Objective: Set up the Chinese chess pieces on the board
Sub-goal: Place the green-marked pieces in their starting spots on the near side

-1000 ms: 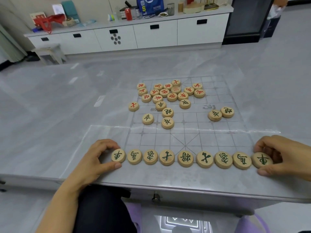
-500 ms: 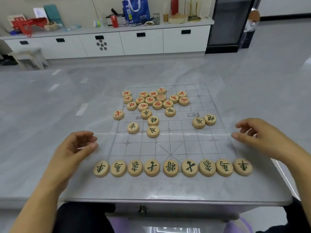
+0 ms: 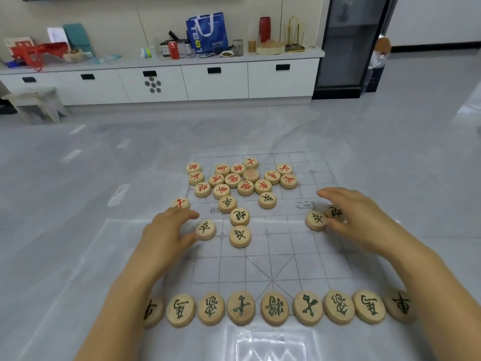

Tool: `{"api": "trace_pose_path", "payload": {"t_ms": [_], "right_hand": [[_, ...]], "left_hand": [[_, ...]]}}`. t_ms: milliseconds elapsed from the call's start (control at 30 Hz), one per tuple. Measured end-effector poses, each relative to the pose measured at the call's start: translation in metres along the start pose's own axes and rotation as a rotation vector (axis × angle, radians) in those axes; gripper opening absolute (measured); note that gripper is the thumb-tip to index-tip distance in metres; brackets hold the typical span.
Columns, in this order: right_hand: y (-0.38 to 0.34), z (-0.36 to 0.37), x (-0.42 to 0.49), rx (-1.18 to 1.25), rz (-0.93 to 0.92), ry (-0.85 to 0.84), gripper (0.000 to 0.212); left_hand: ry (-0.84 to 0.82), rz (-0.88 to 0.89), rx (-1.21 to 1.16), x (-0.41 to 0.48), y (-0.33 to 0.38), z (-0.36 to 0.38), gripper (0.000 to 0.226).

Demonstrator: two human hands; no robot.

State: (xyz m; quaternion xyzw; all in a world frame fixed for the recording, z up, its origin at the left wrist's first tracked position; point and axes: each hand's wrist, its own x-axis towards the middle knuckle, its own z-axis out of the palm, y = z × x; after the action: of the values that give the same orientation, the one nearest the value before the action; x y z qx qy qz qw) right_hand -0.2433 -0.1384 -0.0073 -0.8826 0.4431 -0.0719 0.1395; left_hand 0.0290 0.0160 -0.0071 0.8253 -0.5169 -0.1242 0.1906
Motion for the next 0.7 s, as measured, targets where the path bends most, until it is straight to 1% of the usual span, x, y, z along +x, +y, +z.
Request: {"api": "trace_pose_path", "payload": {"t_ms": [133, 300, 367, 467, 567, 700], "right_hand": [[0.010, 0.004, 0.001, 0.003, 0.063, -0.054, 0.055], [0.017, 0.007, 0.001, 0.036, 0.099, -0.066, 0.046], [0.021, 0.003, -0.002, 0.085, 0.116, -0.090, 0.040], [0.029, -0.003, -0.007, 0.115, 0.149, -0.138, 0.031], [0.032, -0.003, -0.010, 0.146, 0.166, -0.157, 0.033], [0.026, -0.001, -0.014, 0.217, 0.188, -0.151, 0.044]], "left_hand": [[0.000, -0.012, 0.004, 0.004, -0.009, -0.003, 0.042], [-0.009, 0.075, 0.028, 0.007, -0.002, 0.002, 0.045], [-0.019, 0.060, 0.038, 0.007, -0.004, 0.002, 0.046], [-0.028, -0.016, 0.016, 0.005, -0.014, -0.001, 0.047], [-0.013, -0.068, 0.002, 0.004, -0.021, -0.005, 0.047], [-0.036, -0.060, -0.007, 0.000, -0.020, -0.001, 0.046]]}}
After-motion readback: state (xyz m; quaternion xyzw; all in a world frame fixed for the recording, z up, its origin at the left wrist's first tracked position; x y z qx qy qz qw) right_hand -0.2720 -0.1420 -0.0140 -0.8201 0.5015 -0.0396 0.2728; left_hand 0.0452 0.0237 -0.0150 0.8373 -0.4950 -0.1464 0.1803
